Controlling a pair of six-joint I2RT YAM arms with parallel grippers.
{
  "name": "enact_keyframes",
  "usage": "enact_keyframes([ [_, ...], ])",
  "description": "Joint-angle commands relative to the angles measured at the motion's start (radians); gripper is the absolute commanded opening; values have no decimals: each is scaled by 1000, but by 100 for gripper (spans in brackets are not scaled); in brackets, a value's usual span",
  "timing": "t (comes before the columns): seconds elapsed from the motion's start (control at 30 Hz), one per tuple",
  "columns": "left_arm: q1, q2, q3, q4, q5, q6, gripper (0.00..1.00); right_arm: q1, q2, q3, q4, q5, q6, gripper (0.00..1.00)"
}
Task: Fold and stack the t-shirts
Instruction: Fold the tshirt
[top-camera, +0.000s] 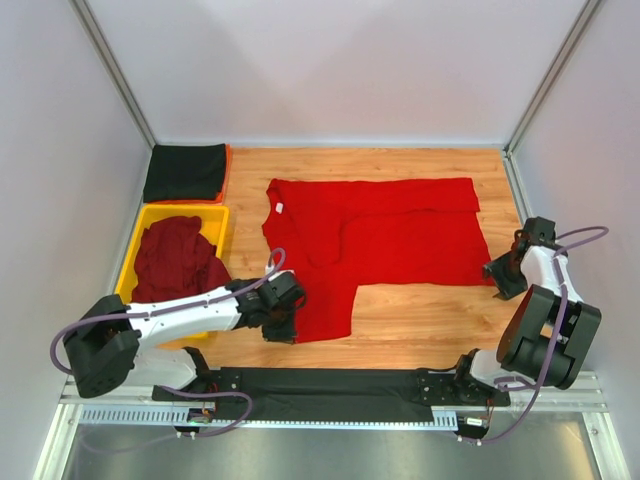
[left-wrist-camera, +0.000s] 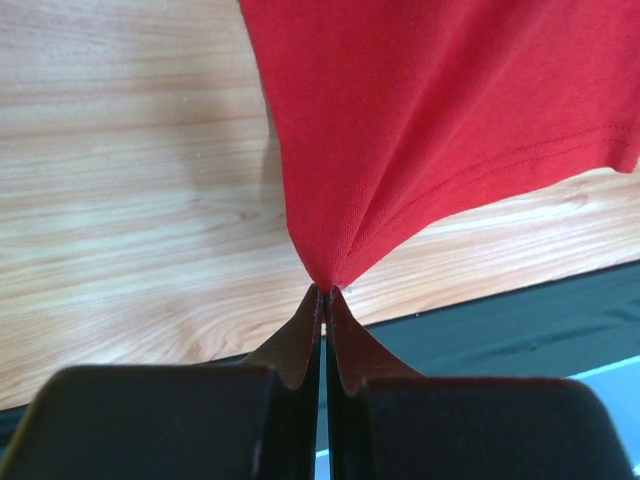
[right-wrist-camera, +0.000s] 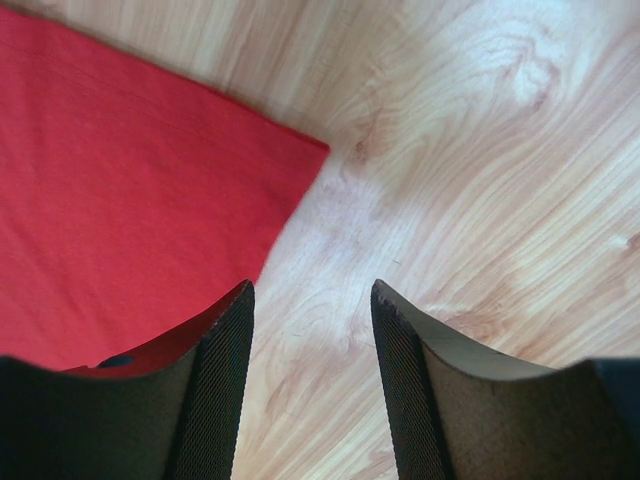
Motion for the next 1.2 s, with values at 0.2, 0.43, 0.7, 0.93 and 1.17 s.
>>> enact_keyframes([
  [0.2, -14, -139, -33, 28, 65, 16, 0, -8, 54, 44, 68, -9, -4, 53],
  [0.43, -17, -176, -35, 42, 77, 43, 0, -8, 109, 69, 33, -9, 38, 54],
  [0.7, -17, -181, -56, 69, 97, 56, 0, -8, 152, 87, 61, 40, 36, 53],
  [0.93, -17, -179, -44, 63, 97, 73, 0, -8, 202, 96, 87, 31, 41, 52],
  [1.17, -17, -212, -26, 2, 48, 56, 0, -6, 224, 102, 47, 80, 53, 35],
])
